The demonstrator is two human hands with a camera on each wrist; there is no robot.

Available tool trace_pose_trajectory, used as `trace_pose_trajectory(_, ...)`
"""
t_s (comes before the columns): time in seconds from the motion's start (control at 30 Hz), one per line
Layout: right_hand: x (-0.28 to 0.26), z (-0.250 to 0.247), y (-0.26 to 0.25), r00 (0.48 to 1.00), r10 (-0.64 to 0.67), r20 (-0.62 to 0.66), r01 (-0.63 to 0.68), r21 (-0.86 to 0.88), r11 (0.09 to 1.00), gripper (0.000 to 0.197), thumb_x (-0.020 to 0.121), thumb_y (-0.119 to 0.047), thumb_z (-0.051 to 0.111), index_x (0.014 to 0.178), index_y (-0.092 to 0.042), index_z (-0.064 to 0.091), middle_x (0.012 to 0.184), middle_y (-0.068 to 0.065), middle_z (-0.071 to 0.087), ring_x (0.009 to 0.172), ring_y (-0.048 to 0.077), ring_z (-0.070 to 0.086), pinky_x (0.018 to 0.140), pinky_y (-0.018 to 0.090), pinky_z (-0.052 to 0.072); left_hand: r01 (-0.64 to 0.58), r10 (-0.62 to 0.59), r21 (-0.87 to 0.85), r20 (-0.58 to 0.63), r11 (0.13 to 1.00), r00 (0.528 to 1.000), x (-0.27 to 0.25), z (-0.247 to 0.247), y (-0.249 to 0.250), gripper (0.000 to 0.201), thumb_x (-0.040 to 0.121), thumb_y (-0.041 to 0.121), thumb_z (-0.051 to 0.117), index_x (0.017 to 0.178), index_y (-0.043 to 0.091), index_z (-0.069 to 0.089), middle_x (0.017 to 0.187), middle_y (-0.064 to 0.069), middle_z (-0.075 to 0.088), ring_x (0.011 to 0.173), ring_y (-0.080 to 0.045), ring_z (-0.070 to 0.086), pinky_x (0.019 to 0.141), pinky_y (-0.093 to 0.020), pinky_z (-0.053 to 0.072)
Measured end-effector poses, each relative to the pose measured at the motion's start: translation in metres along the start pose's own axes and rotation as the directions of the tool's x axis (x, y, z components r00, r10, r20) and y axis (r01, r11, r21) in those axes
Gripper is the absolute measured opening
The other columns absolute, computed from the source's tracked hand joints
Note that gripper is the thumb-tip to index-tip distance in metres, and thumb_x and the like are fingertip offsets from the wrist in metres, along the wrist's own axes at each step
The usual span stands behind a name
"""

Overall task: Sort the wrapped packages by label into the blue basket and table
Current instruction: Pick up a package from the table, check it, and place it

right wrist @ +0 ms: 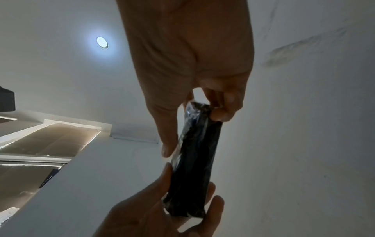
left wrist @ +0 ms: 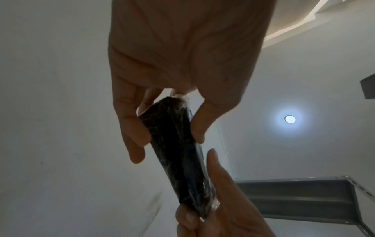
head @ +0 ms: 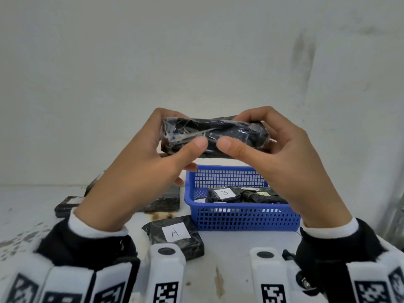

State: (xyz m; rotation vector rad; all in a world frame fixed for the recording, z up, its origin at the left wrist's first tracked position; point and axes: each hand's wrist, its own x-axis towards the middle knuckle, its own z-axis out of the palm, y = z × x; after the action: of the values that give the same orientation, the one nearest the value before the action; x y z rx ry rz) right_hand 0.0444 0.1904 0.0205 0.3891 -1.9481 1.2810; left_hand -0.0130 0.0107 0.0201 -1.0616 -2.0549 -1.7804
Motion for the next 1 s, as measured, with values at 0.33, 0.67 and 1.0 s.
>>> trace_pose_trajectory(0.33, 0.0001, -0.0057, -0.0048, 0.999, -0.043, 0.027, 0.039, 0.127, 0.991, 0.009, 0.089, -0.02, 0.066, 0.096, -0.018, 0.071, 0.076, -0.013, 0.069, 0.058, -0.001, 0.06, 0.061, 0.008, 0.045, 0.044, -0.045, -0.026, -0.052, 0.999, 0.998, -0.0002, 0.0008, 0.0012, 0.022, 0.083, 0.055, 0.051, 0.088, 0.035, 0.057, 0.069, 0.013, 0.065, 0.062, -0.015, 0.066, 0.055, -0.032, 0.041)
trace_pose_trajectory(0.67, 0.0021, -0.0081, -0.0017, 0.999, -0.039, 0.006, 0.038, 0.076, 0.996, 0.063, 0.084, -0.024, 0.073, 0.138, -0.038, 0.043, 0.094, -0.005, 0.07, 0.075, 0.003, 0.068, 0.069, 0.014, 0.05, 0.048, -0.058, -0.092, -0.112, 0.995, 0.992, -0.0001, 0.0037, 0.0047, 0.061, 0.068, 0.062, 0.066, 0.121, 0.042, 0.045, 0.112, 0.01, 0.068, 0.065, -0.018, 0.071, 0.051, -0.031, 0.042)
trace_pose_trajectory(1.0, 0.0045, -0.0047, 0.0045, 0.993, 0.116, -0.007, -0.116, -0.002, 0.993, 0.018, 0.091, -0.034, 0.065, 0.109, -0.029, 0.069, 0.088, 0.0, 0.074, 0.069, 0.013, 0.068, 0.072, 0.029, 0.059, 0.05, -0.06, -0.116, -0.081, 0.992, 0.995, 0.0052, -0.002, -0.0036, 0.03, 0.085, 0.039, 0.068, 0.111, 0.039, 0.054, 0.1, 0.0, 0.073, 0.082, -0.016, 0.073, 0.084, -0.03, 0.053)
